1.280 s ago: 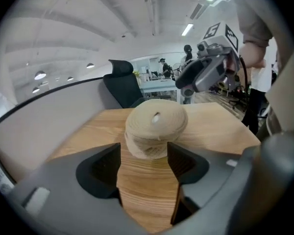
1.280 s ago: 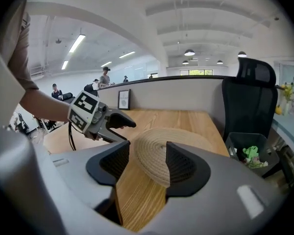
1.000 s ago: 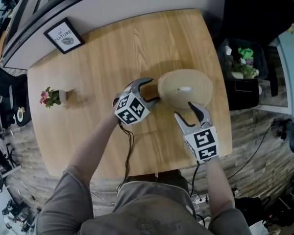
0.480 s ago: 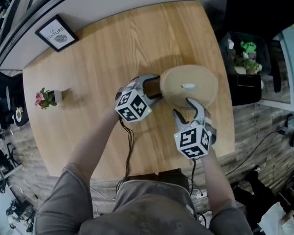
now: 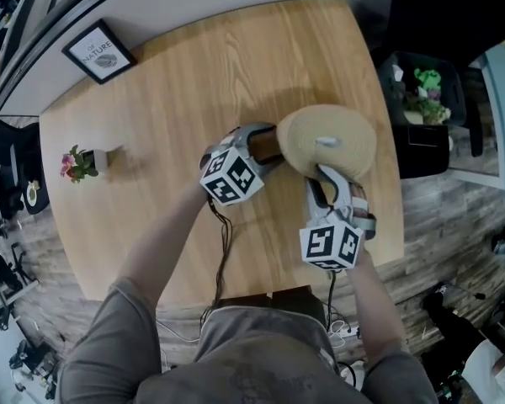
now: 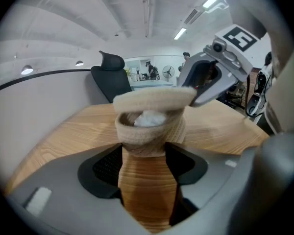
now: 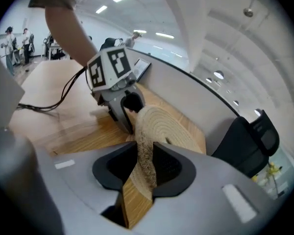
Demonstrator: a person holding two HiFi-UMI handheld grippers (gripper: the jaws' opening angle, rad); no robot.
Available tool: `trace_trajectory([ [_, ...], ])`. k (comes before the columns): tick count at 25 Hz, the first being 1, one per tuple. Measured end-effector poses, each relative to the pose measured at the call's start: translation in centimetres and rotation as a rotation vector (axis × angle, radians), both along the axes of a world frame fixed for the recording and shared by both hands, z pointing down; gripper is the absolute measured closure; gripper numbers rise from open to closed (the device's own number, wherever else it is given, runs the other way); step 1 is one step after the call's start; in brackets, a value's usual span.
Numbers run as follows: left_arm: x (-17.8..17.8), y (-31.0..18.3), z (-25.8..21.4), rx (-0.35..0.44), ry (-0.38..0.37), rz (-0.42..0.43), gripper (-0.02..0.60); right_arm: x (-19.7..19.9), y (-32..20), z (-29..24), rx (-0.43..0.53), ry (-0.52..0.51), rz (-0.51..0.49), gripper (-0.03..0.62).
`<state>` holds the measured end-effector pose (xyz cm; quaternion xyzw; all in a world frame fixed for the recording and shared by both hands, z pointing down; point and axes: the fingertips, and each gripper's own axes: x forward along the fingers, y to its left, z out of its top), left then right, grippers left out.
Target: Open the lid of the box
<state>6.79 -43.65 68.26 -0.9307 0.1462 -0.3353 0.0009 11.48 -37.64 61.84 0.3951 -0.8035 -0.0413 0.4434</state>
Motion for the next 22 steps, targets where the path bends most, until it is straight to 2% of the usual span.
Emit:
trace_trajectory([
  [4, 0.1, 0.0, 0.1, -0.003, -0.013, -0.006, 0.307, 1.3, -0.6, -4.2, 0.089, -0.199, 0.067, 0.511],
  [11, -0.1, 0.0, 0.3, -0.057, 0.007, -0.07, 0.325, 8.0, -1.6, -10.7, 0.16, -0.545, 0.358, 0.525],
  [15, -0.2, 0.1, 0.1, -0.073, 0.024, -0.11, 0.331, 12.6, -0.5, -10.9, 0.103, -0.76, 0.56, 0.525],
  [19, -0.2, -0.2, -0.3, -0.108, 0.054, -0.176, 0.333, 15.5, 0.6, -9.6, 0.047, -0.866, 0.705, 0.525],
  [22, -0.6, 0.0, -0.5, -0.126, 0.064, -0.223, 0.333, 16.1, 1.1, -9.3, 0.025, -0.909, 0.744, 0.525],
])
